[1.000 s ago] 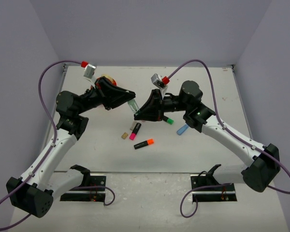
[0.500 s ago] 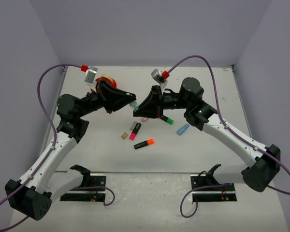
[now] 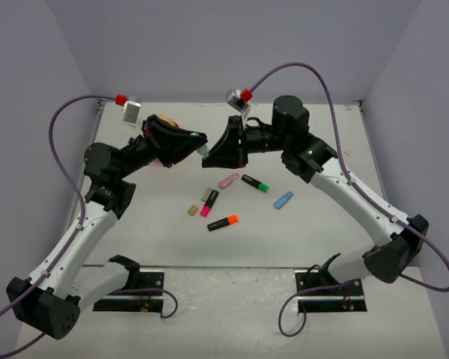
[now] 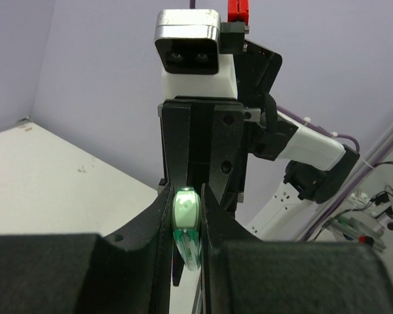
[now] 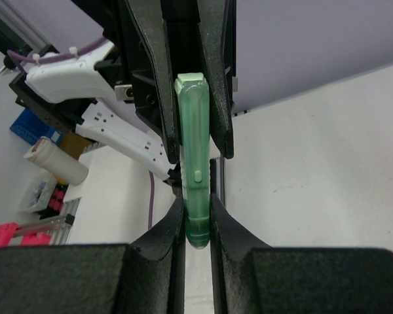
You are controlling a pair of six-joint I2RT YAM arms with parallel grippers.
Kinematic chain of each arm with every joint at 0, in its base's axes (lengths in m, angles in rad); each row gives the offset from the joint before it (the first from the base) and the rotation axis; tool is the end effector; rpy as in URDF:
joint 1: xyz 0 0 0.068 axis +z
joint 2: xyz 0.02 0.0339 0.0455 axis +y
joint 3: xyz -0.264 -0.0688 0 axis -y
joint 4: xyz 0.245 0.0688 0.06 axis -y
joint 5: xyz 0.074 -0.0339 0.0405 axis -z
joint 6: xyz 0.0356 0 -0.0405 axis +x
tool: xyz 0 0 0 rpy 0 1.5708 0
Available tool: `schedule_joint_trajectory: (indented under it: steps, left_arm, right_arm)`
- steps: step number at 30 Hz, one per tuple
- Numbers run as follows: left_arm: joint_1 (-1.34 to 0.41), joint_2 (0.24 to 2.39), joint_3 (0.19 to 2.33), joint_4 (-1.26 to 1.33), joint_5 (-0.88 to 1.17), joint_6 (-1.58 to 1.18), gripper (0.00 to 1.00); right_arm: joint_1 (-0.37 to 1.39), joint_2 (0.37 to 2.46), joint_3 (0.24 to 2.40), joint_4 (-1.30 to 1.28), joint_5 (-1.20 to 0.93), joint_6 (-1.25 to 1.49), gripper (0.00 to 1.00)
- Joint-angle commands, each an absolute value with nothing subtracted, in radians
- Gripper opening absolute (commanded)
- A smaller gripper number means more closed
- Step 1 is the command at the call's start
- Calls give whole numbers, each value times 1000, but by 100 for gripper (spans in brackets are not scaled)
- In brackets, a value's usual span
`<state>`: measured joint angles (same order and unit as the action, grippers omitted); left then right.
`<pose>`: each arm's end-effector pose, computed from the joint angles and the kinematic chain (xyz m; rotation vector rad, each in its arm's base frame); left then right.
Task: Sort the stationery into containers
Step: Close the pen cap on the pen, then place the pen in the storage box.
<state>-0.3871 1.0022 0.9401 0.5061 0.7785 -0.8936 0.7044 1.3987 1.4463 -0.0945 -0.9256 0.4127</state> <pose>0.1904 -0.1046 0.4233 0.4506 1.3476 -1.5192 0.2193 0.2237 0.4407 -1.0323 1.5411 1.5555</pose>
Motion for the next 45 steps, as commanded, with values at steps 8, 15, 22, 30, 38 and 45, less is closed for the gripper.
schedule_joint_trajectory:
  steps: [8,15,22,30,38,45]
  left_arm:
    - [-501,1044,815,331,812,-776,0]
    - [-470,1023,953,60,435,-677,0]
    - [-457,1054,1123,-118,39,-604,0]
    - [-420,1200,1157,-191,-557,-593,0]
    - [-279,1348,1105,70,-705,-664,0]
    - [-232,1479,1103,206,-682,-648,0]
  right_arm:
    - [638,1494,1725,74,-893,492,0]
    - [637,1422,1330,294,-1019,537,34]
    - [635,1332,1232,-34,-733,361,99]
    - [635,1165,1097,-241,-306,326,99]
    - [635,1060,1008,-262,-308,330,99]
    - [635,1037,964,-277,-334,333,99]
